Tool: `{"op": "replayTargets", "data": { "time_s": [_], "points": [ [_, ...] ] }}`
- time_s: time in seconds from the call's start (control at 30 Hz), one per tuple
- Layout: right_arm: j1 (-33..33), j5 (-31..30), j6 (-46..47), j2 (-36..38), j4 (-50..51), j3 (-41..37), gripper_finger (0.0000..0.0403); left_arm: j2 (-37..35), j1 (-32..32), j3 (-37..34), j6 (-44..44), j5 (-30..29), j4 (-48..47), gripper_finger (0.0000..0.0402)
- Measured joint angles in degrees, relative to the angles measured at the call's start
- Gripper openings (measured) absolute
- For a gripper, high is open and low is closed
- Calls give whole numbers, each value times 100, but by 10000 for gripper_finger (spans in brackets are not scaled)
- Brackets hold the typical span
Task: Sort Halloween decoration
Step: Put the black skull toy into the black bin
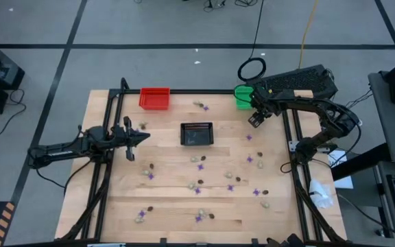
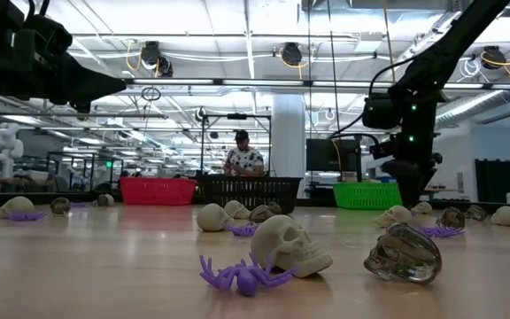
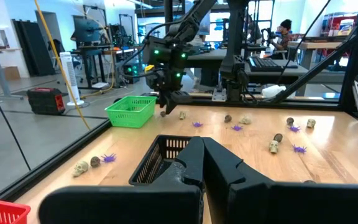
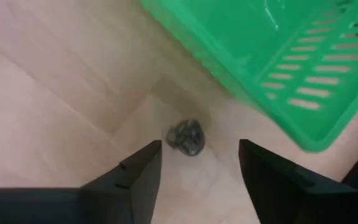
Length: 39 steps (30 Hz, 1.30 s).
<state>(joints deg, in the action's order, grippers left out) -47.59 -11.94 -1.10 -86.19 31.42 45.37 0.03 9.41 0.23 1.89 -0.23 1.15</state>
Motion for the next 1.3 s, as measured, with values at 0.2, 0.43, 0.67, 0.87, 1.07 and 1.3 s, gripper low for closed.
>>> {"op": "replayTargets", "data": {
  "time_s": [0.2,0.43,0.67,0.87,1.07,1.3],
  "points": [
    [-155,13,-164,0,-40,-1,232,0,0,2,0,0,0,5],
    [-295,18,-92,0,-53,0,225,0,0,1,0,0,0,5],
    [-305,305,308,1,-29,1,224,0,0,0,0,0,0,5],
    [-302,1099,437,44,11,-1,224,0,0,0,0,0,0,5],
    [-180,1367,457,296,59,-1,224,0,0,0,0,0,0,5],
    [94,742,-428,392,11,-1,224,0,0,1,0,0,0,5]
  ]
}}
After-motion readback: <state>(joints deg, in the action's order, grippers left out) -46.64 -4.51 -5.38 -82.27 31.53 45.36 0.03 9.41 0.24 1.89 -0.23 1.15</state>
